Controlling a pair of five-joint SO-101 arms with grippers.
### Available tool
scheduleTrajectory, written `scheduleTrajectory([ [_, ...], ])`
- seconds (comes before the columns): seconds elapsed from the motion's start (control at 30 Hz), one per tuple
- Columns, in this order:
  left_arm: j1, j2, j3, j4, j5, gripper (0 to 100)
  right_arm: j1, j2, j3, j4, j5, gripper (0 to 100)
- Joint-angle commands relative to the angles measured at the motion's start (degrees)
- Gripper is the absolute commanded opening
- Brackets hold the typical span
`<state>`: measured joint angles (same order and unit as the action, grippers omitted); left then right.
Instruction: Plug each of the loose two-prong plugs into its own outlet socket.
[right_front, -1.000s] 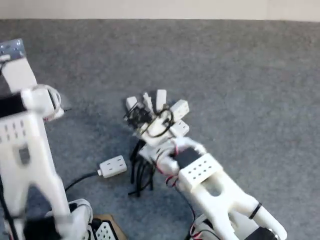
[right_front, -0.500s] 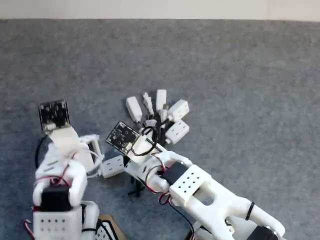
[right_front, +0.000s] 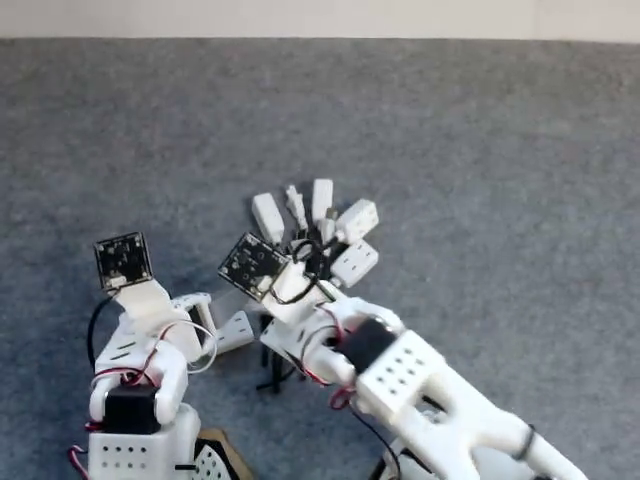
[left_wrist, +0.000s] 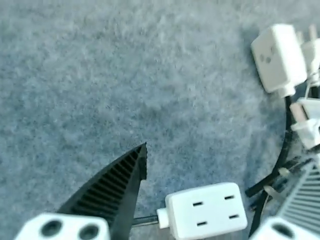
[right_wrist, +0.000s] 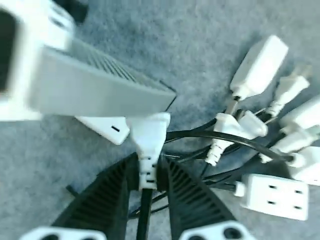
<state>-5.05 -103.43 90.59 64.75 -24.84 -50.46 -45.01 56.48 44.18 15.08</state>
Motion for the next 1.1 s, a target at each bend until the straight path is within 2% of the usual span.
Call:
scheduleTrajectory([
  [0.0,1.1,-0.5,0.2,0.2,0.4,42,1.1,-10.2,-7.2,5.0,1.4,0.5],
  [0.13,3.1,-0.4,1.5,0.0,0.4,42,1.0,-12.4,-12.2,10.5,1.6,0.5],
  [0.4,3.2,-0.4,1.3,0.3,0.4,42,1.0,-5.8,-13.9,10.8,1.8,0.5],
  [0.6,-5.8,-0.5,-2.5,-0.2,0.1,42,6.1,-1.5,-13.6,11.2,4.1,0.5],
  [0.7,-8.1,-0.4,-6.0,-0.2,0.1,42,6.6,-0.4,-13.5,11.2,4.4,0.5],
  [0.97,0.4,-0.3,-7.8,-0.1,0.4,42,-1.4,0.5,-14.1,11.3,1.1,0.5],
  [1.07,1.4,-0.3,-5.6,-0.1,0.4,42,-2.7,0.1,-15.4,12.5,0.0,0.5],
])
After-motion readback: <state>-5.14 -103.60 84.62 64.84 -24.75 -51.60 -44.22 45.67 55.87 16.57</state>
